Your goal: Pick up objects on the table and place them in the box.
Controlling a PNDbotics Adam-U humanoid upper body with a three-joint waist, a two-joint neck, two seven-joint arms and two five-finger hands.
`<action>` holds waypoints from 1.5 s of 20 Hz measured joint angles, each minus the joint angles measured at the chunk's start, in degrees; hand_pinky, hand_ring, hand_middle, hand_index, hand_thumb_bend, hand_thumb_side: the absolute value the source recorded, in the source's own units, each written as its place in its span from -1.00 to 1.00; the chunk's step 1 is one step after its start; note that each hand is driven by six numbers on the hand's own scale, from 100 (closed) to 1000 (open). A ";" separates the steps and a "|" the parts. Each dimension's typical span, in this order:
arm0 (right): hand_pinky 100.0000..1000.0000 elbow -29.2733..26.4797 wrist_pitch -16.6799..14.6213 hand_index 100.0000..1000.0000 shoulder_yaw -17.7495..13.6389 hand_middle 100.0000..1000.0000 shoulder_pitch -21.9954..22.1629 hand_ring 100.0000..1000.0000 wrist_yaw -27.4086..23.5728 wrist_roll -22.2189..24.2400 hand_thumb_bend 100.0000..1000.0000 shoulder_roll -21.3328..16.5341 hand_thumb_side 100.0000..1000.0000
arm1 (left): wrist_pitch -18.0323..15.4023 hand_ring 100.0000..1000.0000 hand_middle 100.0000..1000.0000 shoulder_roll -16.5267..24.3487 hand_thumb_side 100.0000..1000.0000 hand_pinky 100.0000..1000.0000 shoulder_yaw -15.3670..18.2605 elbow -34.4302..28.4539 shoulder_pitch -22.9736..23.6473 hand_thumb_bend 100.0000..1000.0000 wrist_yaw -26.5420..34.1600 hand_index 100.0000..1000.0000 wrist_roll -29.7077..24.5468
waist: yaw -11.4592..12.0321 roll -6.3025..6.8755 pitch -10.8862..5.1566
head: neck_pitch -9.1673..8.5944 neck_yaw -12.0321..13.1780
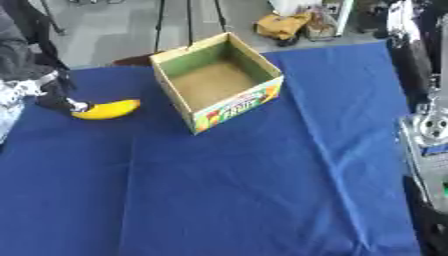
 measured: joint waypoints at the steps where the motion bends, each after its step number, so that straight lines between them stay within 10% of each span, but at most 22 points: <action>1: -0.02 0.03 -0.05 0.51 0.00 0.22 0.00 0.17 -0.05 0.05 -1.00 0.00 0.39 | -0.15 0.19 0.14 -0.02 -0.17 0.36 0.00 0.04 0.00 -0.20 0.18 0.44 -0.13 | -0.11 -0.01 0.05 | 0.00 0.01; 30: -0.02 0.29 -0.40 0.52 0.03 0.21 -0.50 0.17 -0.60 0.71 -1.00 0.01 0.38 | -5.12 0.28 0.17 -0.89 -0.18 0.47 -0.37 1.01 1.04 -0.33 0.19 0.44 3.41 | -2.06 0.80 1.42 | -0.98 0.26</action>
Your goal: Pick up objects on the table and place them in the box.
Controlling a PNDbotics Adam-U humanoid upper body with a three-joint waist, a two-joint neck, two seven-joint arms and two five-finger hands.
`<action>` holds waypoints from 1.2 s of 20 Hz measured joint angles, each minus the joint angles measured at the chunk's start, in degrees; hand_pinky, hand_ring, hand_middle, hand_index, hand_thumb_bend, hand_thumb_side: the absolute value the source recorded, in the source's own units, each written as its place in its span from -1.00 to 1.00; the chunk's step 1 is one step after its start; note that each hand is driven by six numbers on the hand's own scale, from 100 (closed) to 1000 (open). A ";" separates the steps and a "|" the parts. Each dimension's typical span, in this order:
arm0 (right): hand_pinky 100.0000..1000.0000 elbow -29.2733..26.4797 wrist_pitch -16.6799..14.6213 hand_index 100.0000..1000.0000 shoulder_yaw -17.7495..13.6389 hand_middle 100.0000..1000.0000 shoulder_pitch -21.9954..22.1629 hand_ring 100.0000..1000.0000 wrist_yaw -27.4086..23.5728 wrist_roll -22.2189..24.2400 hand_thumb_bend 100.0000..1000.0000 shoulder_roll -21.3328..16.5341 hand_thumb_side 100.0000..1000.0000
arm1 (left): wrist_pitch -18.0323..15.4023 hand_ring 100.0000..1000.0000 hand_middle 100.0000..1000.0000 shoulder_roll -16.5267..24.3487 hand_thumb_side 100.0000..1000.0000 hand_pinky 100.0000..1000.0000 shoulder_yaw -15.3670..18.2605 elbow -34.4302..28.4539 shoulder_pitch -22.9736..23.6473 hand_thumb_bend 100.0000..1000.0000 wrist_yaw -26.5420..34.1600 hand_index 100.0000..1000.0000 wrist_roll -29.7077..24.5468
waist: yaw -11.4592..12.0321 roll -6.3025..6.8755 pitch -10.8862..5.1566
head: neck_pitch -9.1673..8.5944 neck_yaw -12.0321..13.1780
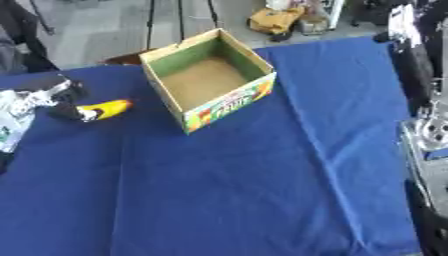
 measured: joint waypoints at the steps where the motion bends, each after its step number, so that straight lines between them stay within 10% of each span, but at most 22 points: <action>1: -0.02 0.00 -0.01 0.52 0.00 0.21 0.00 0.17 -0.01 0.01 -1.00 0.00 0.38 | -0.07 0.28 0.18 0.00 -0.18 0.48 0.00 0.03 0.01 -0.34 -0.19 0.44 0.08 | -0.06 0.00 0.02 | -0.01 -0.03; 24: -0.02 0.01 -0.14 0.52 -0.02 0.21 -0.01 0.17 -0.29 0.13 -1.00 0.00 0.38 | -0.82 0.15 0.10 -0.10 -0.19 0.39 -0.37 0.80 1.06 -0.49 -0.93 0.40 -1.95 | -0.29 -0.04 0.70 | -0.52 -0.28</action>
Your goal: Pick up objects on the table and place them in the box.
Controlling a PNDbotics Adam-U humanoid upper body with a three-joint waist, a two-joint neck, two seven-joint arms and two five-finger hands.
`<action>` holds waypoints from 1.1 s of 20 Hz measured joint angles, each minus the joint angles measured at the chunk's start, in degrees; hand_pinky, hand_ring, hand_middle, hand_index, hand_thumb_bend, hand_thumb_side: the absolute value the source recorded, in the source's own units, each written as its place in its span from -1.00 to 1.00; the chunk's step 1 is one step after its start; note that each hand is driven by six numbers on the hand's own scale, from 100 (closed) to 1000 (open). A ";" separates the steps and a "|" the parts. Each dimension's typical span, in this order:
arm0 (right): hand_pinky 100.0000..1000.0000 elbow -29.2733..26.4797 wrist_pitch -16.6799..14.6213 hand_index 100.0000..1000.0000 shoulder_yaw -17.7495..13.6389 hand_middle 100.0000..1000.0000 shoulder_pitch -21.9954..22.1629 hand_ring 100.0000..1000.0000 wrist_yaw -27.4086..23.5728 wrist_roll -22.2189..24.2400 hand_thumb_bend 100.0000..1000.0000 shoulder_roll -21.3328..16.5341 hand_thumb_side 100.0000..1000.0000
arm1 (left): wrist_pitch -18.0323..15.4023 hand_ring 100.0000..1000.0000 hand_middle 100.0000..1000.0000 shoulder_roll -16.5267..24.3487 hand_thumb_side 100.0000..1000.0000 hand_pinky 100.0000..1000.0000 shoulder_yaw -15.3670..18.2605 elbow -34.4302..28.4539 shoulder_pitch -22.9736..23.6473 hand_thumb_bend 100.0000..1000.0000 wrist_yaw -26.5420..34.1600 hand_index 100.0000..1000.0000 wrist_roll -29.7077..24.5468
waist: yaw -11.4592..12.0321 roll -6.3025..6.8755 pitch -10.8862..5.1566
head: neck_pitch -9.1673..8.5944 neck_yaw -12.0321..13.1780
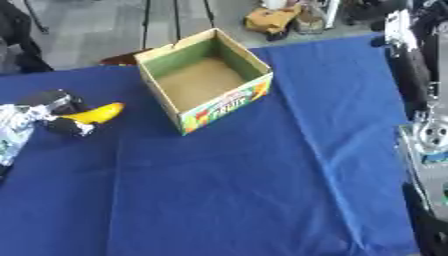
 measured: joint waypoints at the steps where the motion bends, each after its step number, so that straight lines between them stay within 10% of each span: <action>1: -0.02 0.00 0.00 0.52 0.00 0.21 0.00 0.17 -0.01 0.00 -1.00 0.00 0.38 | -0.02 0.13 0.08 0.00 -0.20 0.38 -0.01 0.01 0.03 -0.51 0.02 0.38 -0.40 | 0.00 0.00 0.00 | 0.00 -0.01; 11: -0.02 0.01 -0.04 0.52 -0.02 0.21 0.00 0.17 -0.02 0.01 -1.00 0.01 0.38 | 0.02 0.00 -0.07 -0.02 -0.16 0.25 -0.04 -0.07 0.18 -1.00 0.86 0.23 -1.82 | 0.05 -0.02 0.00 | -0.02 -0.36; 22: -0.01 0.01 -0.06 0.52 -0.06 0.21 0.03 0.17 -0.02 0.00 -1.00 0.01 0.38 | 0.22 -0.06 -0.15 0.01 -0.16 0.19 -0.52 -1.90 0.11 -1.00 2.82 0.10 -2.75 | 0.21 -0.03 -0.08 | -0.02 -0.60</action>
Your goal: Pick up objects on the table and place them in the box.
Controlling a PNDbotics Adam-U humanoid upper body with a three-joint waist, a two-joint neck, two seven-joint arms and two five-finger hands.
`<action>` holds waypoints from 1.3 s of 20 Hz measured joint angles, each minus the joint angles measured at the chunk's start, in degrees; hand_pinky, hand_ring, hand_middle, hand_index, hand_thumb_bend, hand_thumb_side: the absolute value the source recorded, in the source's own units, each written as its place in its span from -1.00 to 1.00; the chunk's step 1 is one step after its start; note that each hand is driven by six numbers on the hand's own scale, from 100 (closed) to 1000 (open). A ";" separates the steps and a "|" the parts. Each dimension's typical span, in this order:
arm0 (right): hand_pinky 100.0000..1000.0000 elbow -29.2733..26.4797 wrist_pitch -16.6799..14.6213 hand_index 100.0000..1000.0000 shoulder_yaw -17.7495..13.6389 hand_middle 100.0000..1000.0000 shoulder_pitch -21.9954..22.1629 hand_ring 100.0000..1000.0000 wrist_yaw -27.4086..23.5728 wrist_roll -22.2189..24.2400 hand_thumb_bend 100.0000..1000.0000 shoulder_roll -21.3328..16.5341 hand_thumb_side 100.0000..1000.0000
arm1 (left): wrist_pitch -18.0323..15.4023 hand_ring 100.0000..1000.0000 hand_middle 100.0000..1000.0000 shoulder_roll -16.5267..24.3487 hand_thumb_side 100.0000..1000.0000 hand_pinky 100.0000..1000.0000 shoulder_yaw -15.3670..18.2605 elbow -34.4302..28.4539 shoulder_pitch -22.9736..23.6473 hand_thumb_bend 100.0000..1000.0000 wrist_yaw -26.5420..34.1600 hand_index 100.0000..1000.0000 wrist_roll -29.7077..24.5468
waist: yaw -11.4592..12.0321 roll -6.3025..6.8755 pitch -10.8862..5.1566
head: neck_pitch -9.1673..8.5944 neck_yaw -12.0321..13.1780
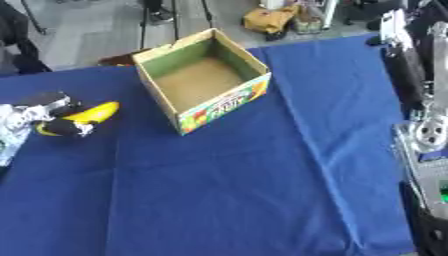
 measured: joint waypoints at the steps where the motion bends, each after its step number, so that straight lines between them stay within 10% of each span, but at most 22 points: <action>1: -0.01 0.00 -0.01 0.52 -0.03 0.21 0.01 0.17 0.00 -0.01 -1.00 0.00 0.38 | 0.01 -0.06 -0.15 0.03 -0.15 0.19 -0.04 -0.24 -0.10 -1.00 0.05 0.10 -0.06 | 0.04 0.00 -0.06 | 0.00 -0.07; 26: -0.01 0.37 -0.25 0.53 0.80 0.21 -0.51 0.17 -0.03 1.48 -1.00 0.56 0.38 | 3.16 -0.03 -0.12 -4.73 -0.03 0.23 -1.04 -7.76 -8.62 -1.00 -1.19 0.13 6.28 | -4.46 0.80 -0.94 | -1.50 1.89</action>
